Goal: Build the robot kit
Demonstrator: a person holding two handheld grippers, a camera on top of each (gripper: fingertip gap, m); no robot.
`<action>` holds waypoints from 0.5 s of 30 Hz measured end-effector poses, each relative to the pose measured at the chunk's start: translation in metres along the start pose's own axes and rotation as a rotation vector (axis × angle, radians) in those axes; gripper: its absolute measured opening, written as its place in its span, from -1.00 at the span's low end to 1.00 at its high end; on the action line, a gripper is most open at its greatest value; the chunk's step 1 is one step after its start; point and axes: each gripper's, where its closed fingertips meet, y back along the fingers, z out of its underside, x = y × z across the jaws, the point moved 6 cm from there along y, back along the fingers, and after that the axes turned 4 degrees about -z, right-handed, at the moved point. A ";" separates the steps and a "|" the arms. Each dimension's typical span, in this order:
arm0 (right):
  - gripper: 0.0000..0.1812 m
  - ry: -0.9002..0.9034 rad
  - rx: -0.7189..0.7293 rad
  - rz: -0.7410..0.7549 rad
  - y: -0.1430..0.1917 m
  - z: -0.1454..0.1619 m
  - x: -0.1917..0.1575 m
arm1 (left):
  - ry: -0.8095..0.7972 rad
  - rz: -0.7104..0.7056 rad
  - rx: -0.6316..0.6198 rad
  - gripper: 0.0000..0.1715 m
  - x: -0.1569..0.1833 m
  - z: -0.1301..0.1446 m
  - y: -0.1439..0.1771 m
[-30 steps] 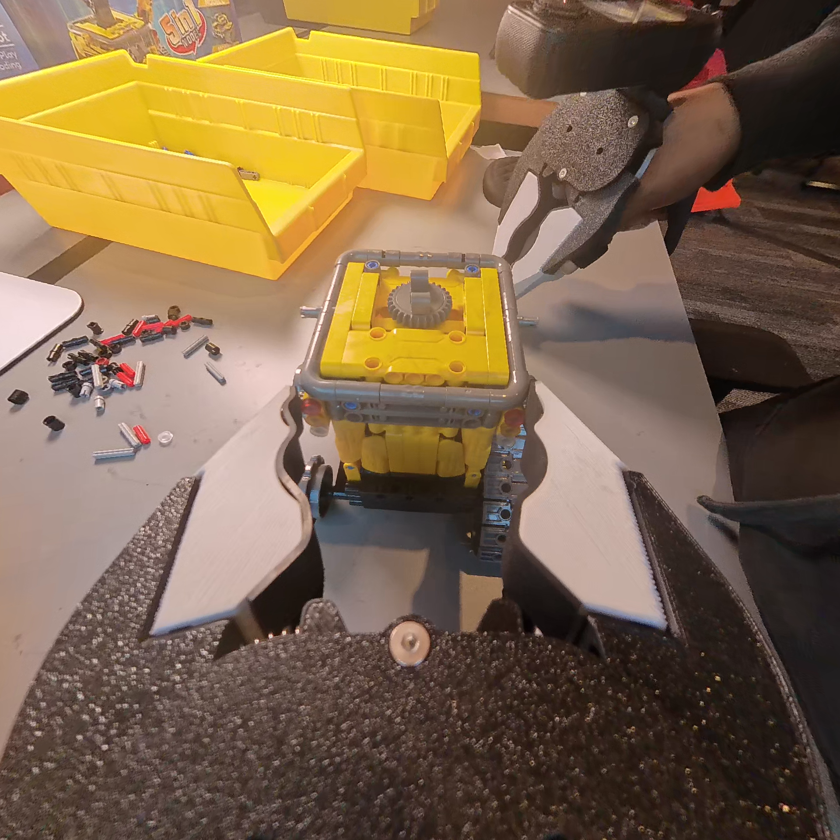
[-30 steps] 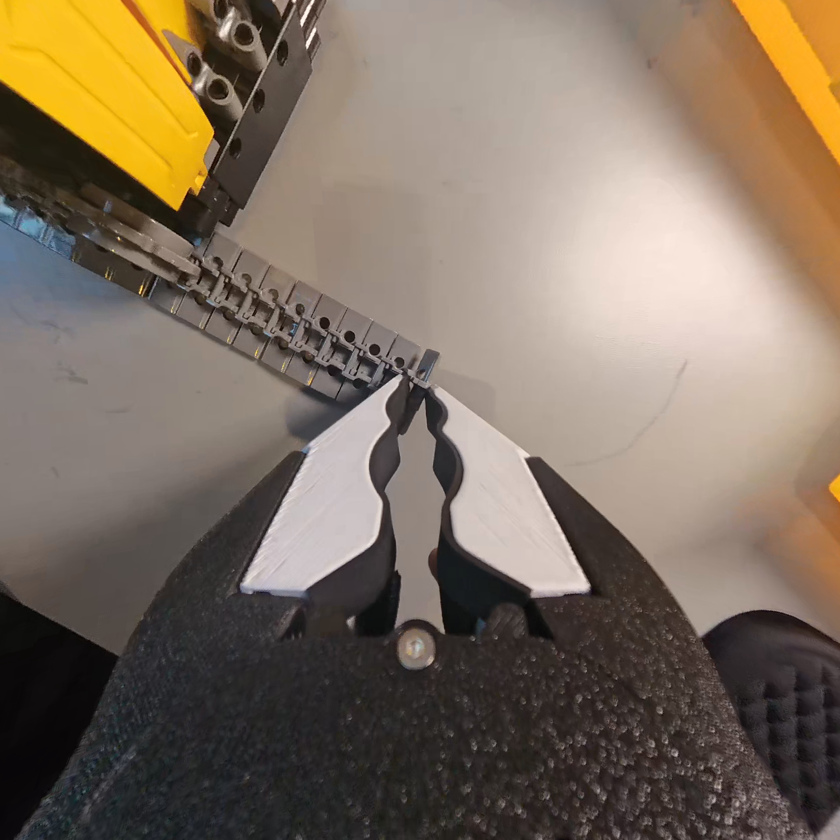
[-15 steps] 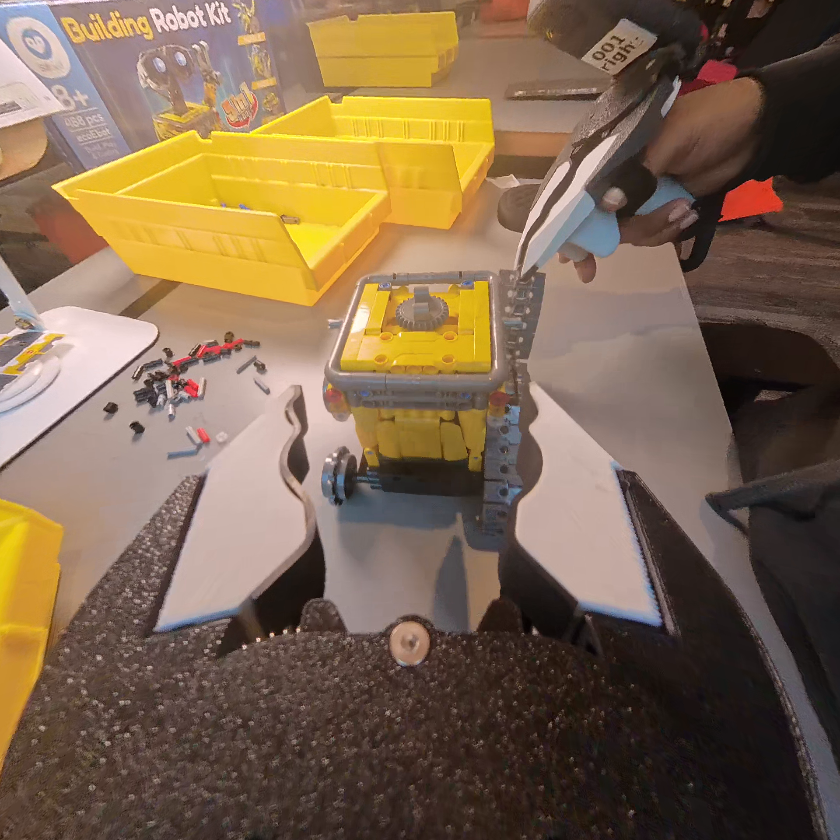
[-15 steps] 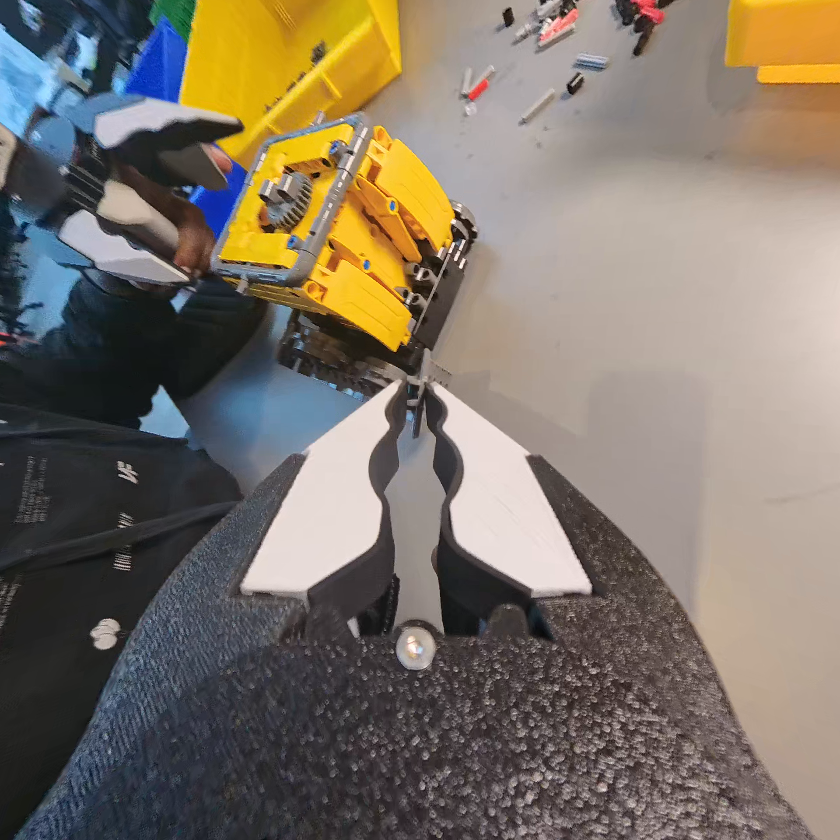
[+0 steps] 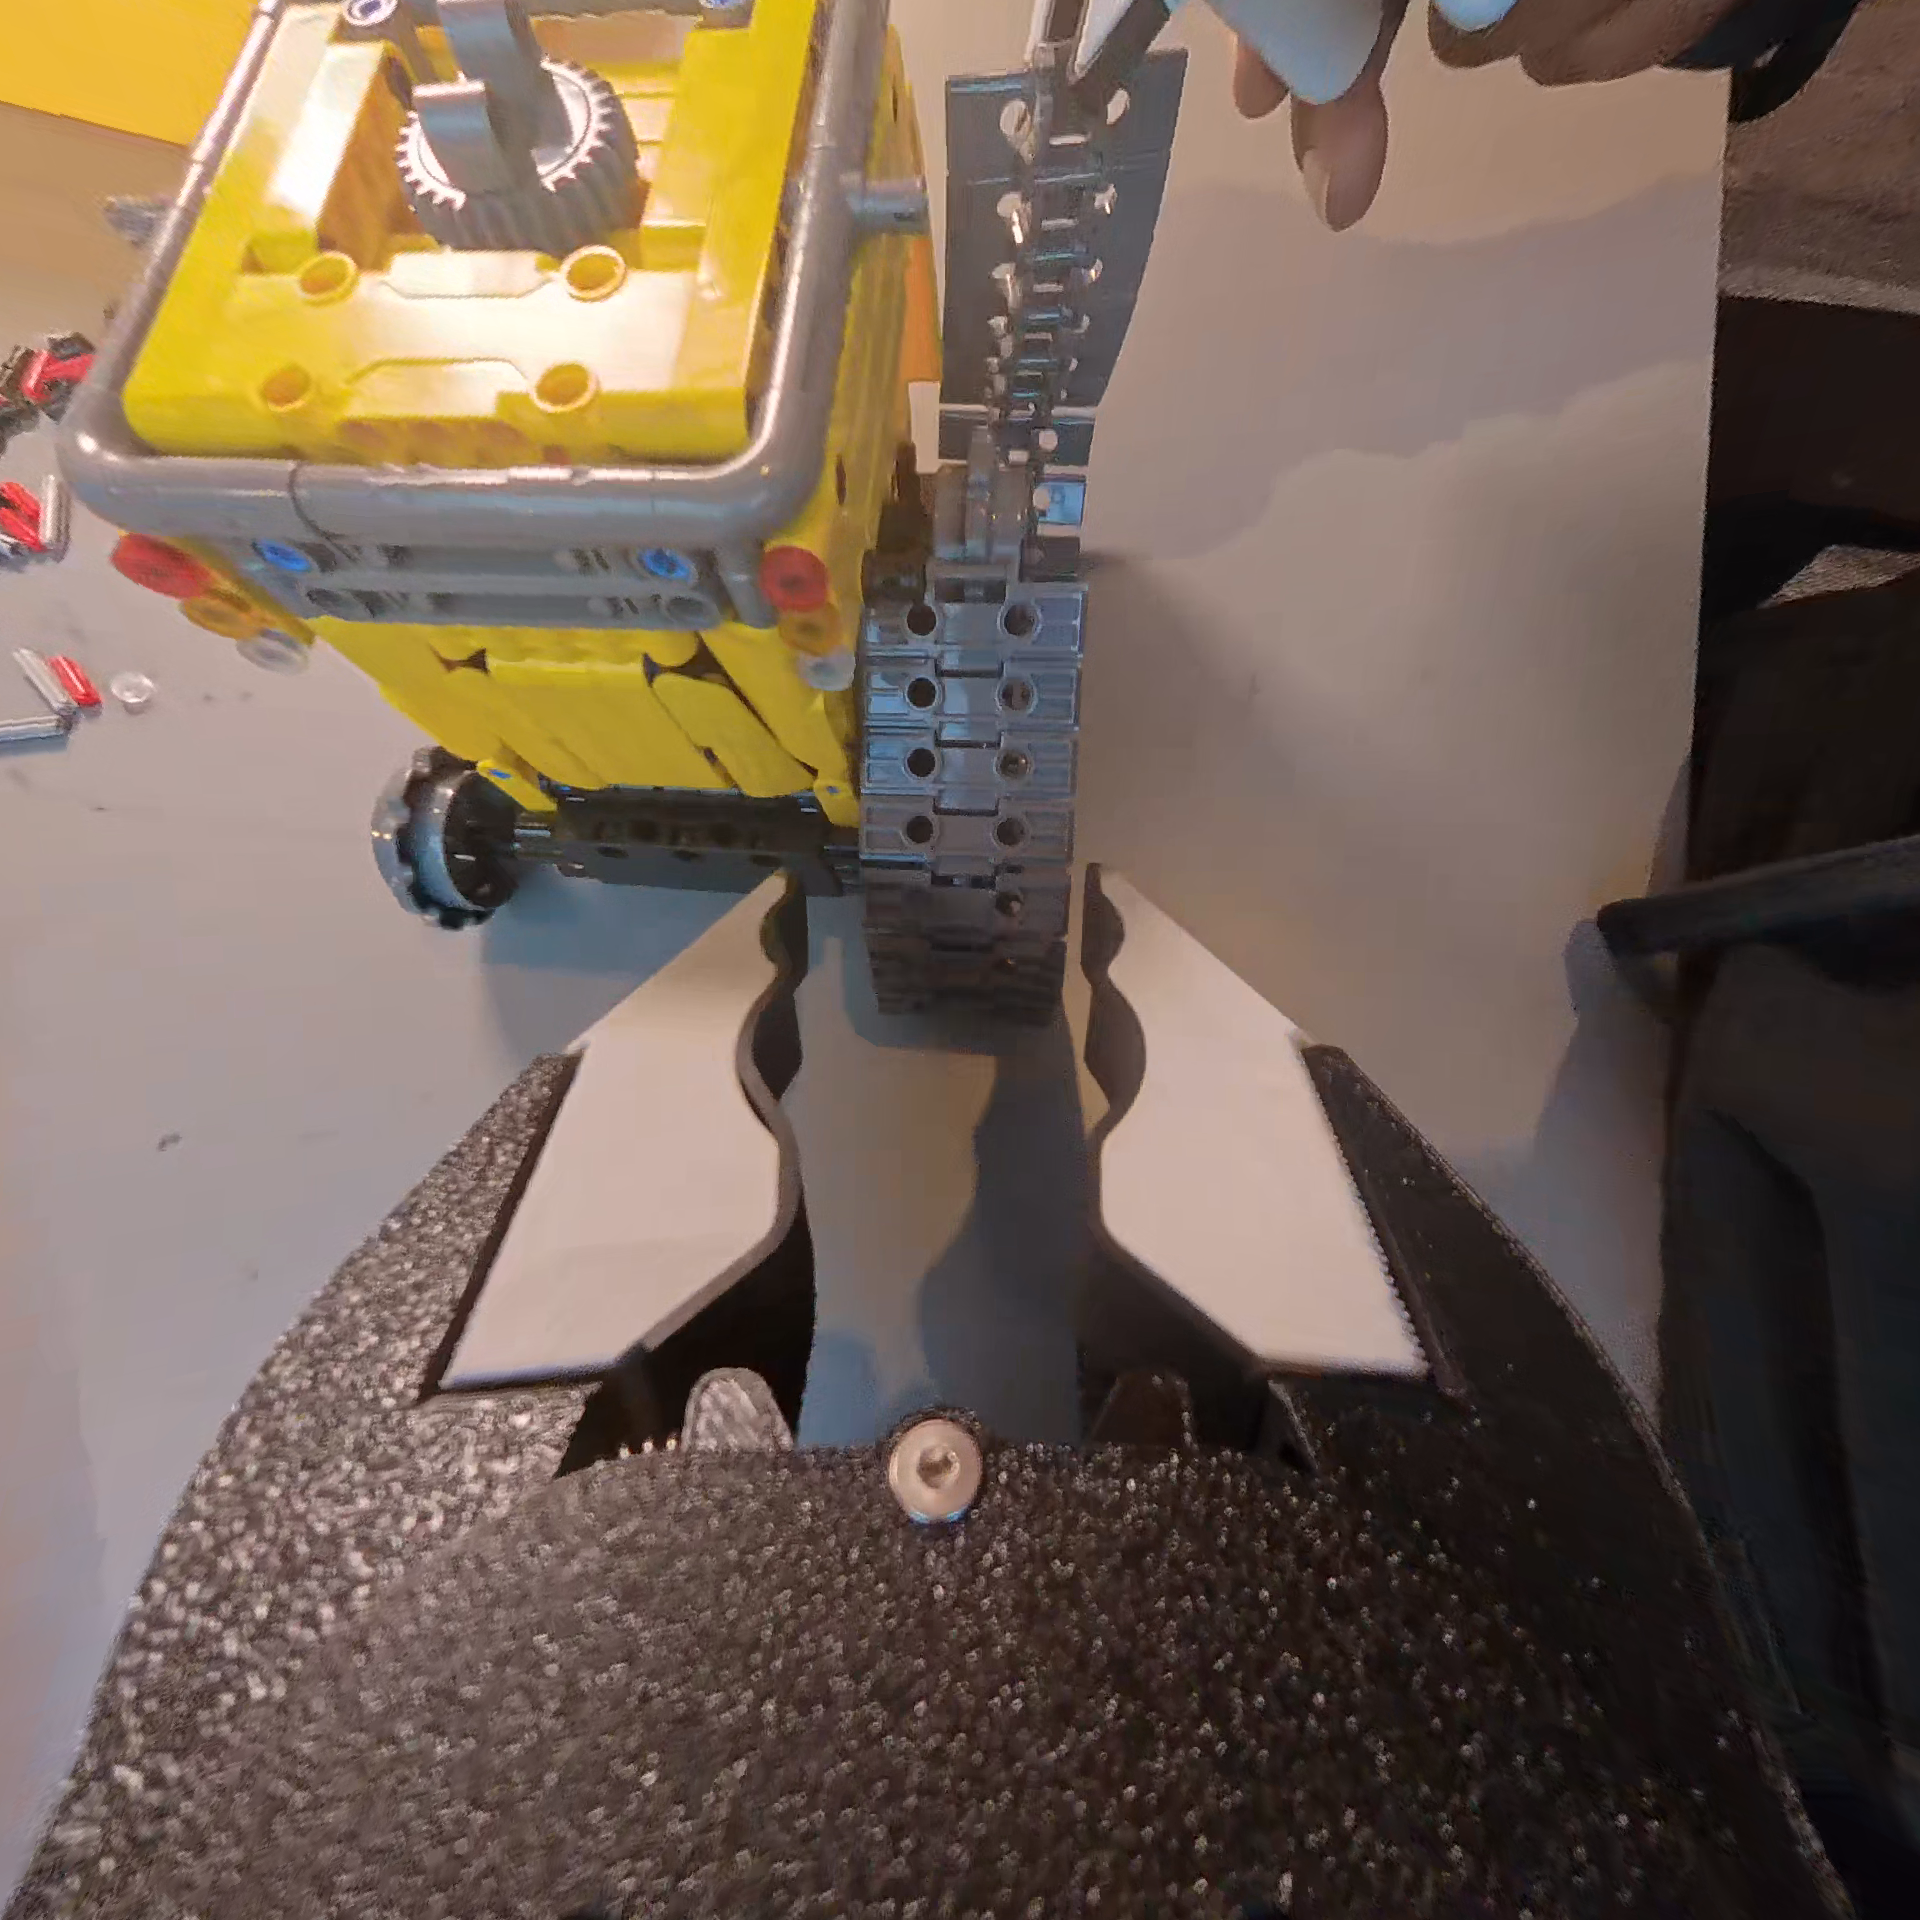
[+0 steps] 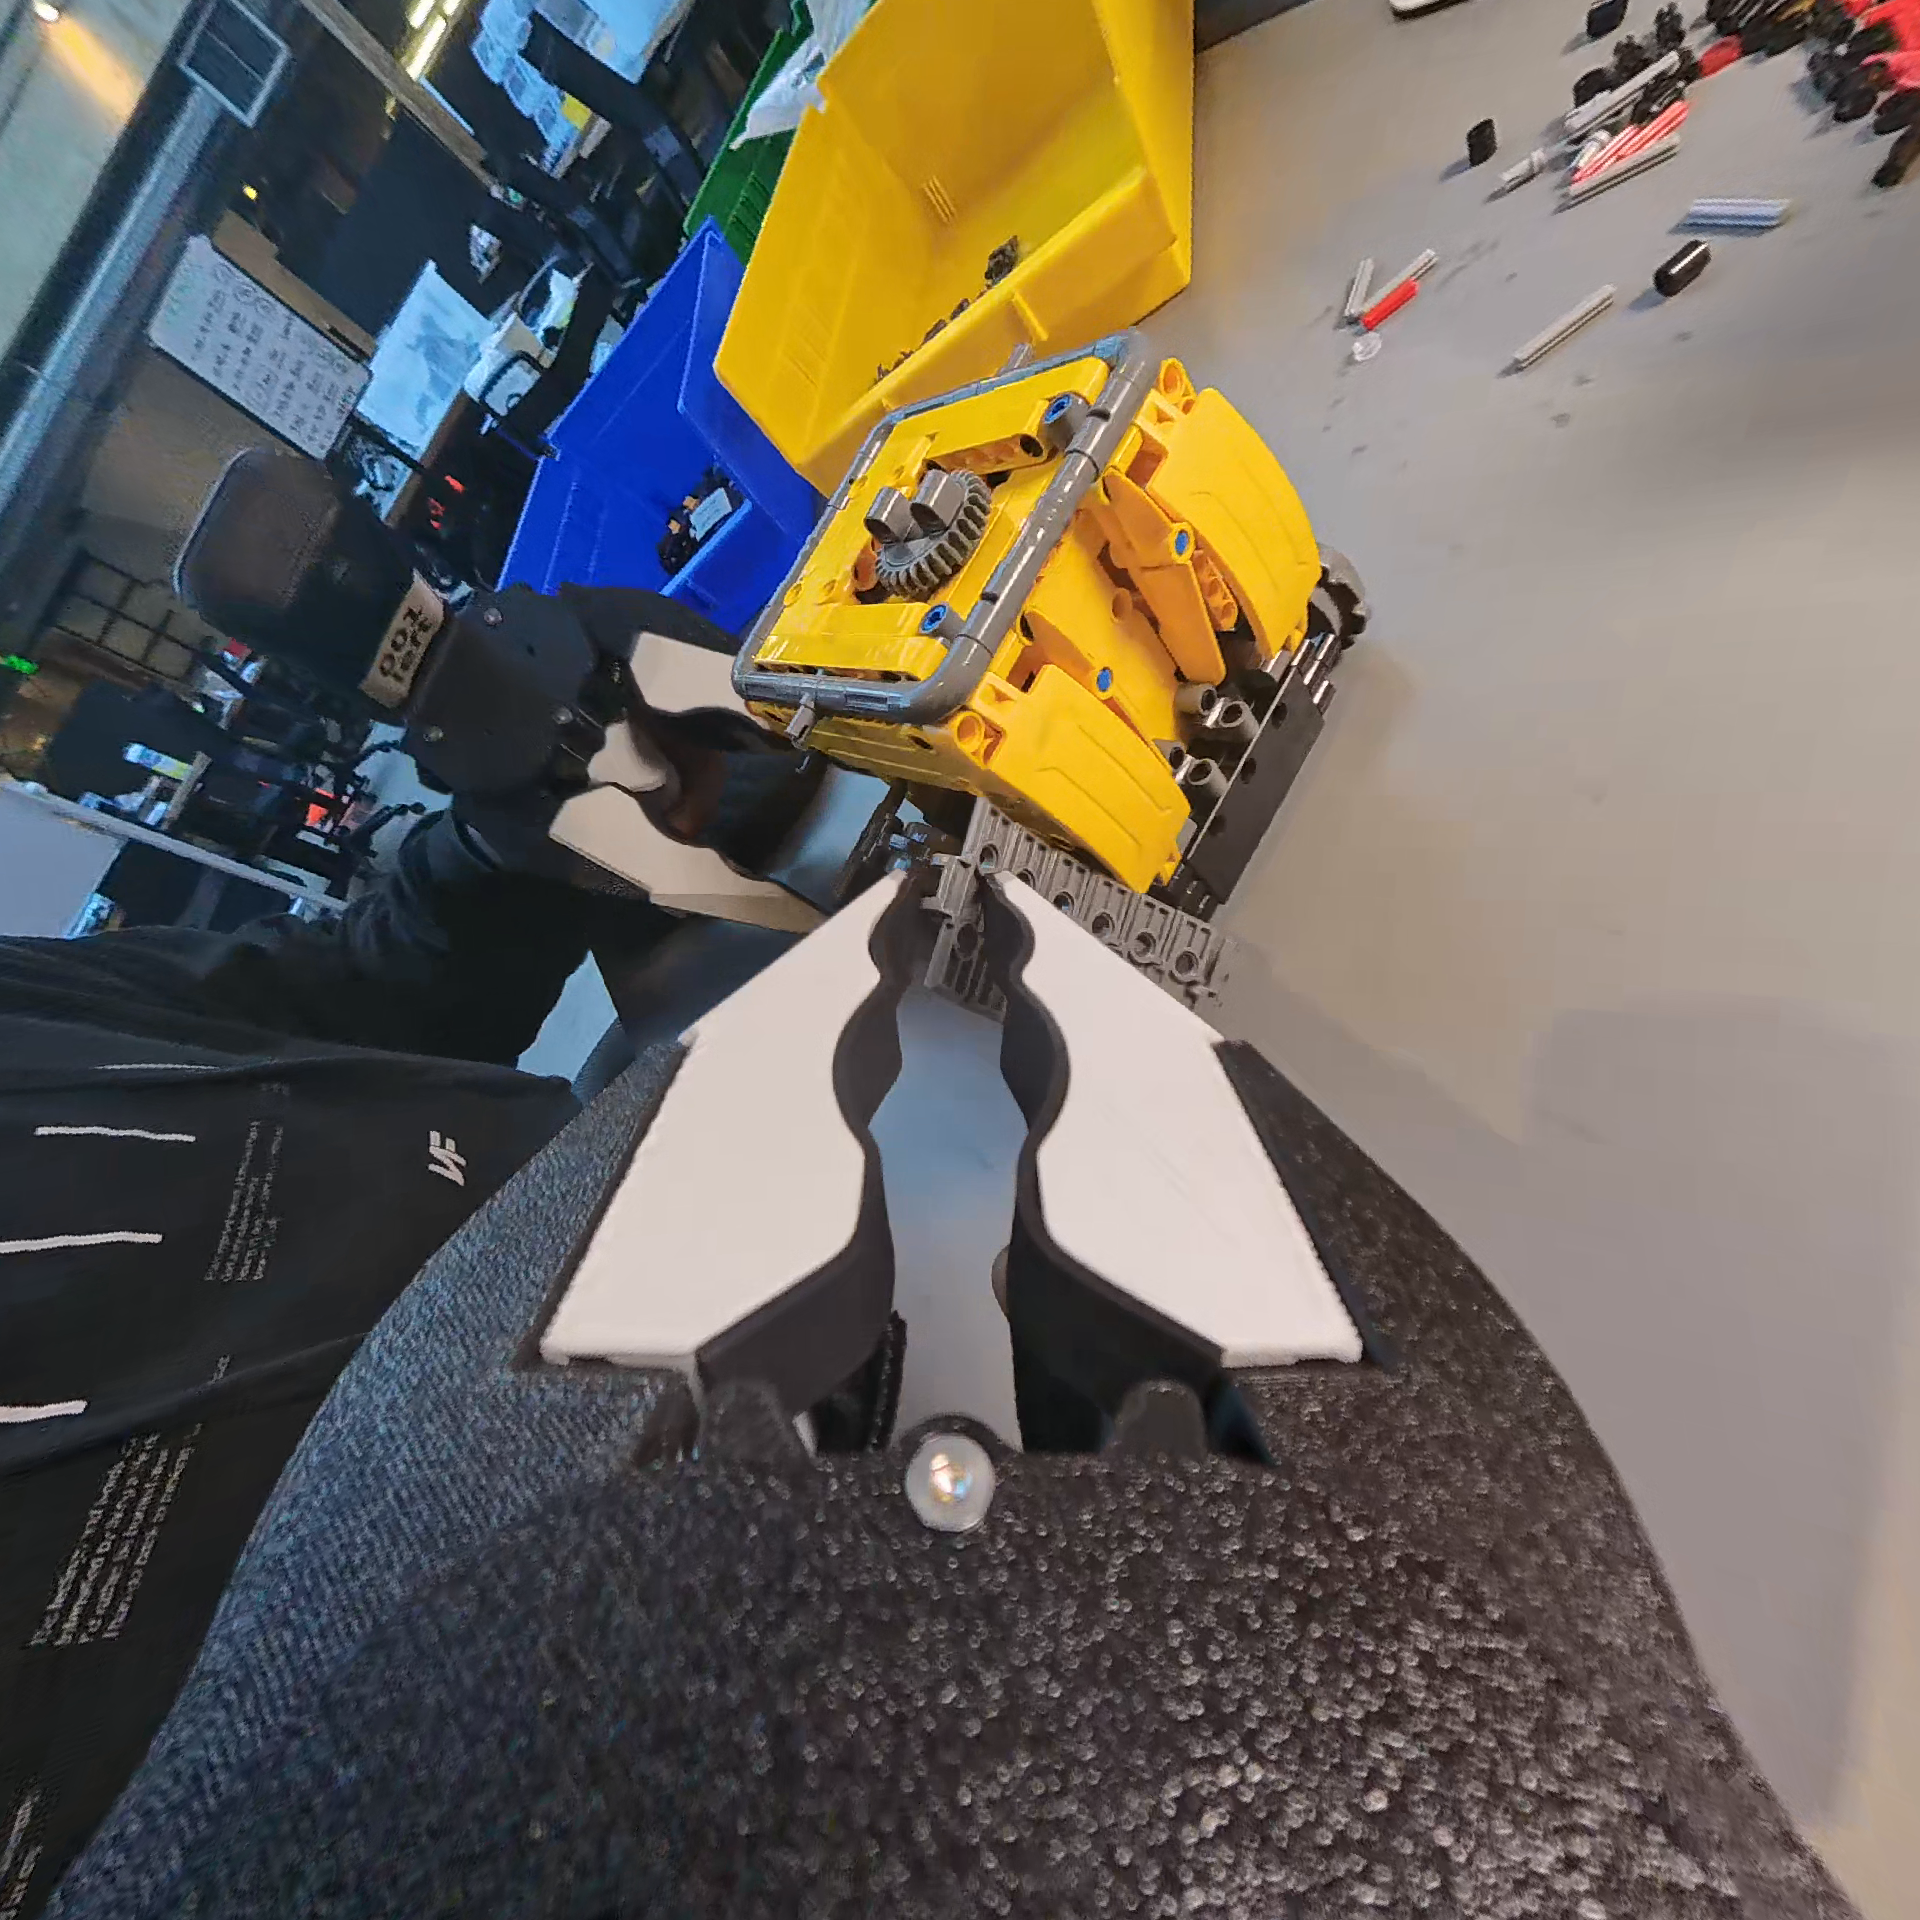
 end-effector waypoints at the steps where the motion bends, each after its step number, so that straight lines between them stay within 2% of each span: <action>1: -0.87 0.003 0.000 -0.001 -0.002 0.000 0.000 | -0.007 0.000 0.006 -0.46 0.000 0.000 -0.002; 3: -0.87 0.003 0.002 -0.010 -0.006 0.001 -0.002 | -0.005 0.027 0.022 -0.55 0.002 -0.003 -0.004; 15: -0.85 0.053 -0.022 -0.013 -0.033 0.000 -0.011 | -0.014 0.009 0.072 -0.56 0.003 -0.010 -0.007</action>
